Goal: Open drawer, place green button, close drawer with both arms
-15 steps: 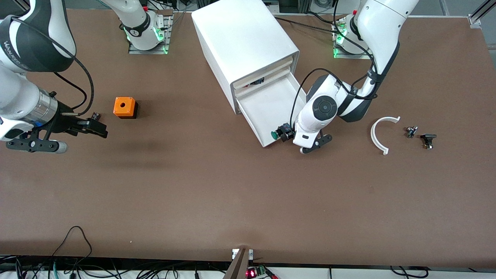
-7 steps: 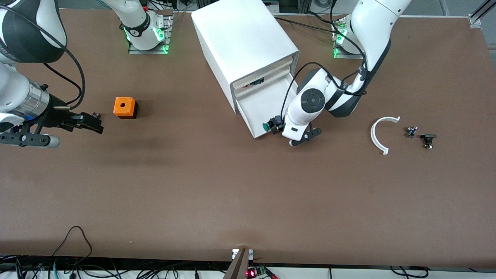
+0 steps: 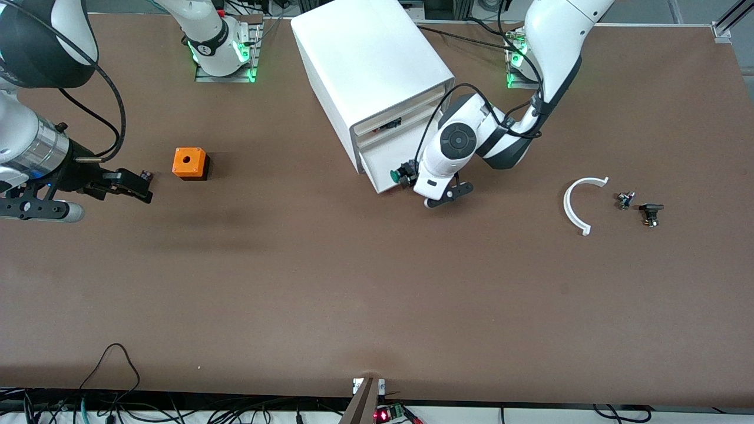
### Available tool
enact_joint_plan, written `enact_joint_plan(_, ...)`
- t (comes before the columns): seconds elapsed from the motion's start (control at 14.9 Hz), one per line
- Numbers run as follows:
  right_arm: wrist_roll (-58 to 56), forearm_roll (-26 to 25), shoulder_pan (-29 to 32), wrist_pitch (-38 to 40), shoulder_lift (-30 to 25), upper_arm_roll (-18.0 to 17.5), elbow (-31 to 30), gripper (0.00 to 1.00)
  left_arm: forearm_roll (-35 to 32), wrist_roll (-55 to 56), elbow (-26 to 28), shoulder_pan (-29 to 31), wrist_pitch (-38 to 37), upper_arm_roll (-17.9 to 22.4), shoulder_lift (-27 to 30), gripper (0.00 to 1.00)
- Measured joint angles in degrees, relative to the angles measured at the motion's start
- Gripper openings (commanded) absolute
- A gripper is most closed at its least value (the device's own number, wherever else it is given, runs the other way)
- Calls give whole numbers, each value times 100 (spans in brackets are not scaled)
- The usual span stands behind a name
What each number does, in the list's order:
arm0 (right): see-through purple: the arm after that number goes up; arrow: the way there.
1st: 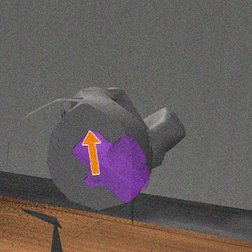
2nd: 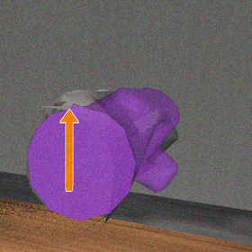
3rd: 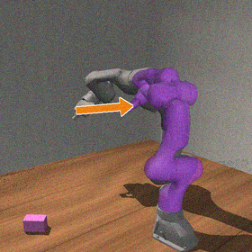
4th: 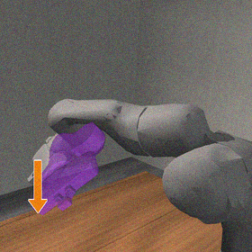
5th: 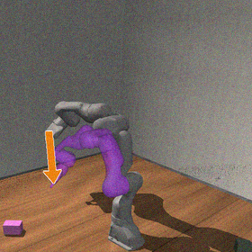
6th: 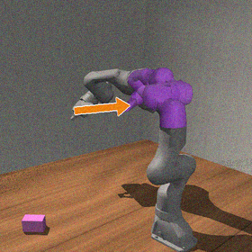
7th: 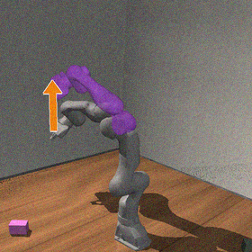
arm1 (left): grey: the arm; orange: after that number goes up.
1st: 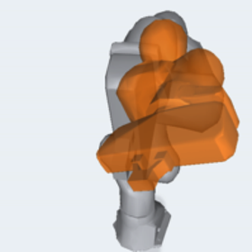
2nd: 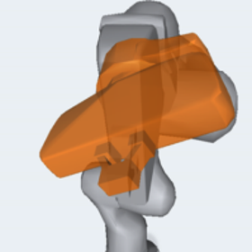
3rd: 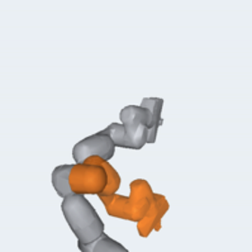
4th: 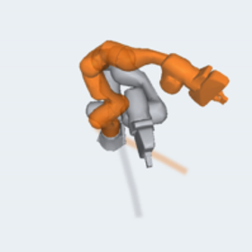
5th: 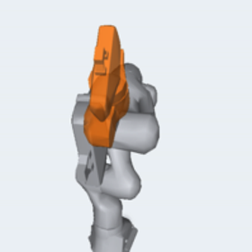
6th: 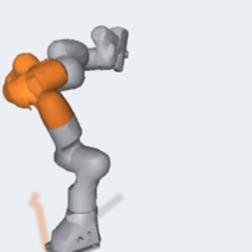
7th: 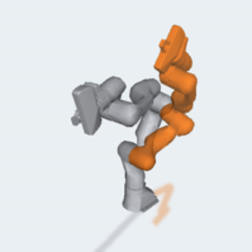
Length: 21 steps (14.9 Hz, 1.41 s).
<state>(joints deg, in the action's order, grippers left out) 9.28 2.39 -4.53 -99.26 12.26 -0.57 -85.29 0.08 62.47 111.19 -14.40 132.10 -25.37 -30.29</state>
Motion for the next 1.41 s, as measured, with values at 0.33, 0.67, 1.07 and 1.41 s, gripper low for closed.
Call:
enact_joint_plan(0.33,0,-1,0,0,-2,-12,1,100,0,65,21,5,-339,-270,113,100)
enact_joint_plan(0.67,0,-13,0,0,-3,-16,11,100,0,206,148,7,-360,-473,123,100)
enact_joint_plan(1.07,0,-50,1,0,-3,-15,29,100,0,562,249,8,-360,-788,124,100)
enact_joint_plan(1.41,0,-303,2,-2,-88,-16,82,100,0,632,276,14,-362,-854,125,100)
